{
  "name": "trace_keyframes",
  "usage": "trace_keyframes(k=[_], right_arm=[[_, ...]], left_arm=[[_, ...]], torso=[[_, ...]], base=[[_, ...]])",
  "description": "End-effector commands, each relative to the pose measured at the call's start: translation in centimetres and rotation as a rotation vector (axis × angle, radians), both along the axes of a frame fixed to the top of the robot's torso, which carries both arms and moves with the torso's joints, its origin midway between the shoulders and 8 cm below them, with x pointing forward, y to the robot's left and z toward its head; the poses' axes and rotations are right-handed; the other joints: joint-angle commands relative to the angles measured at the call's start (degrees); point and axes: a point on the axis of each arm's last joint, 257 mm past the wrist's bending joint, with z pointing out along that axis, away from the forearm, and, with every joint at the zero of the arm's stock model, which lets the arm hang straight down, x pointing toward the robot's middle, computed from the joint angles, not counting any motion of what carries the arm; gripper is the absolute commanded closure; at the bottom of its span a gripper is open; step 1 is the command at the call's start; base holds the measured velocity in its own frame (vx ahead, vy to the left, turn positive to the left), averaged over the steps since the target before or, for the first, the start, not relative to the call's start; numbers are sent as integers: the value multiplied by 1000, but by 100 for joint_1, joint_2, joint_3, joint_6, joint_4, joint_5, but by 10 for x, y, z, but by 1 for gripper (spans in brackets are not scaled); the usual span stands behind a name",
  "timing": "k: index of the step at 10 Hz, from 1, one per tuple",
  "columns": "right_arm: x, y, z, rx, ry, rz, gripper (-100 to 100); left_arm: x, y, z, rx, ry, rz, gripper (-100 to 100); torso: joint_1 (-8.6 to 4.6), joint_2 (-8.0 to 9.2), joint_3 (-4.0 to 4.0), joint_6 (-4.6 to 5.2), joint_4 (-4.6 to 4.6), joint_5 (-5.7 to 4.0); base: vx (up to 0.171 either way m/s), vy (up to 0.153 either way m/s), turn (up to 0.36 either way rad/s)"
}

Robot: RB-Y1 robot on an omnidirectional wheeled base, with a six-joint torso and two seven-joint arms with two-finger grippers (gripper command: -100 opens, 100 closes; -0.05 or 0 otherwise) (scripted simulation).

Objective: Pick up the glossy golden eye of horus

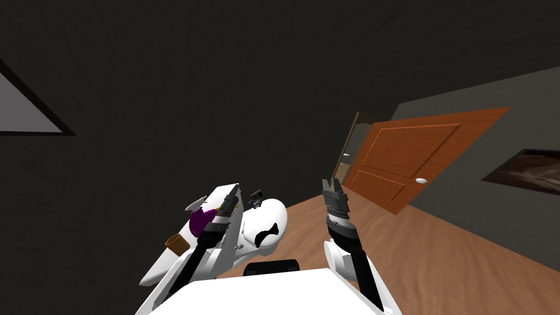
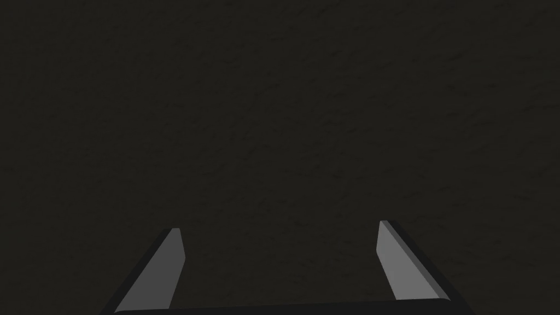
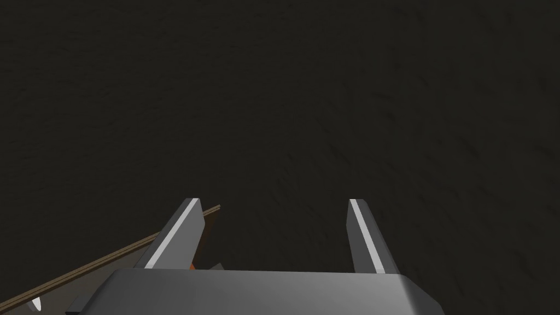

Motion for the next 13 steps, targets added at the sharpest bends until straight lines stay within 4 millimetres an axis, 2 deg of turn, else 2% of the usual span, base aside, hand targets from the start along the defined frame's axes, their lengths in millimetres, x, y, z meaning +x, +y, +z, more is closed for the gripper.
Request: trace_keyframes(k=[1,3,4,8,10,13], right_arm=[[0,0,0,0,0,0,0],[0,0,0,0,0,0,0],[0,0,0,0,0,0,0],[0,0,0,0,0,0,0],[0,0,0,0,0,0,0],[0,0,0,0,0,0,0]], left_arm=[[2,5,-22,24,42,11,-100],[6,9,-47,47,88,21,-100],[6,10,-50,46,93,22,-100],[9,19,-105,70,194,41,-100],[9,22,-120,71,222,46,-100],[6,31,-156,67,290,61,-100]], torso=[[0,0,0,0,0,0],[-8,-1,0,0,0,-2],[-10,1,0,0,0,-3],[-5,3,2,0,1,-1],[-8,7,3,-1,1,-2],[5,13,7,-1,3,1]], base=[[41,-48,-38],[41,-62,-28],[24,-40,-1],[29,-46,-3],[16,-45,18],[7,-25,43]])
